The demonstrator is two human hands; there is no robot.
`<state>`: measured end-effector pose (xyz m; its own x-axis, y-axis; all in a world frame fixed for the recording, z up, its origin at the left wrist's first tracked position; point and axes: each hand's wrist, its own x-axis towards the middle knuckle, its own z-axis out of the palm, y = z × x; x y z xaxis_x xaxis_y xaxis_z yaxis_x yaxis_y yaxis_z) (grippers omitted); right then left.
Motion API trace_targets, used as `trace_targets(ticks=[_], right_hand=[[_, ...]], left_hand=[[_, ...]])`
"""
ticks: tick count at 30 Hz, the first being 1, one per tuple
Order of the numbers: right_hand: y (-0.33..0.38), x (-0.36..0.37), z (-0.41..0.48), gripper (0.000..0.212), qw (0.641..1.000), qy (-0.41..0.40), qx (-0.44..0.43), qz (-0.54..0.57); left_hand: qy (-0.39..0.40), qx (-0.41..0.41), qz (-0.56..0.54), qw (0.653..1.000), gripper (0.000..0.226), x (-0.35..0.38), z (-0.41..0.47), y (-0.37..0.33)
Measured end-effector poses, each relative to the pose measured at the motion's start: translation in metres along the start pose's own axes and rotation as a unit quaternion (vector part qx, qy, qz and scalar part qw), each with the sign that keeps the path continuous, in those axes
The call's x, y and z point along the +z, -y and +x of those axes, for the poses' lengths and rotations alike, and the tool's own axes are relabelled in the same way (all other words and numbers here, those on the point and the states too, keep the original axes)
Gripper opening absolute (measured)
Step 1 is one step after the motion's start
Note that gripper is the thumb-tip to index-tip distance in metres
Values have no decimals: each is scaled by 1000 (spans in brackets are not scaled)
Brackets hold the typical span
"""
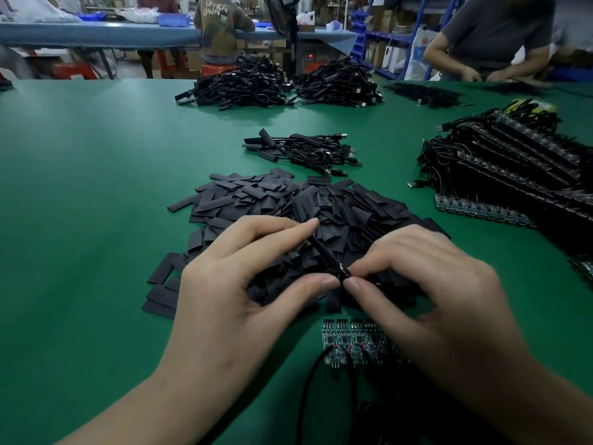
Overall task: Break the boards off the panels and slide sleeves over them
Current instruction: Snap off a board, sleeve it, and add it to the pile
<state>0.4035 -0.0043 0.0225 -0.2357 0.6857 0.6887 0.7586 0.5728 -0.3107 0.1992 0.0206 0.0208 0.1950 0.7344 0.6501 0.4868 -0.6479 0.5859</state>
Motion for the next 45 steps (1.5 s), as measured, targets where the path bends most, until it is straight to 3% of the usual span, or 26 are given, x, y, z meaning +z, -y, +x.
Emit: trace_targets(ticks=[9,14,22,25,29,33,38,40,42,45], right_hand=[[0,3,-2,5,996,4,-75,-55],[-2,5,-2,12,998,53,-14,11],[5,2,-3,13,997,60,24,51],[4,1,-2,16,997,49,28,50],[3,-2,-2,44,992,86,83,40],[-2,0,-4,28,989,118,90,-14],[-9,-13,11,19,988,60,140,4],[-21,-23,33,18,985,57,164,-19],[-36,-26,64,14,982,80,159,-67],[-62,-12,119,16,977,104,118,-144]], left_hand=[[14,1,-20,1000,57,-2,0,4],[2,36,18,999,51,-3,1,3],[-2,78,34,996,45,-3,0,1],[-10,67,29,997,45,-3,1,2],[-37,16,-23,999,46,-3,2,5],[-38,-6,-50,998,50,-2,3,9],[13,-55,1,998,69,-2,3,12],[44,-57,60,996,60,-3,4,11],[113,-38,121,985,46,-4,4,5],[222,-23,160,961,56,-3,1,-4]])
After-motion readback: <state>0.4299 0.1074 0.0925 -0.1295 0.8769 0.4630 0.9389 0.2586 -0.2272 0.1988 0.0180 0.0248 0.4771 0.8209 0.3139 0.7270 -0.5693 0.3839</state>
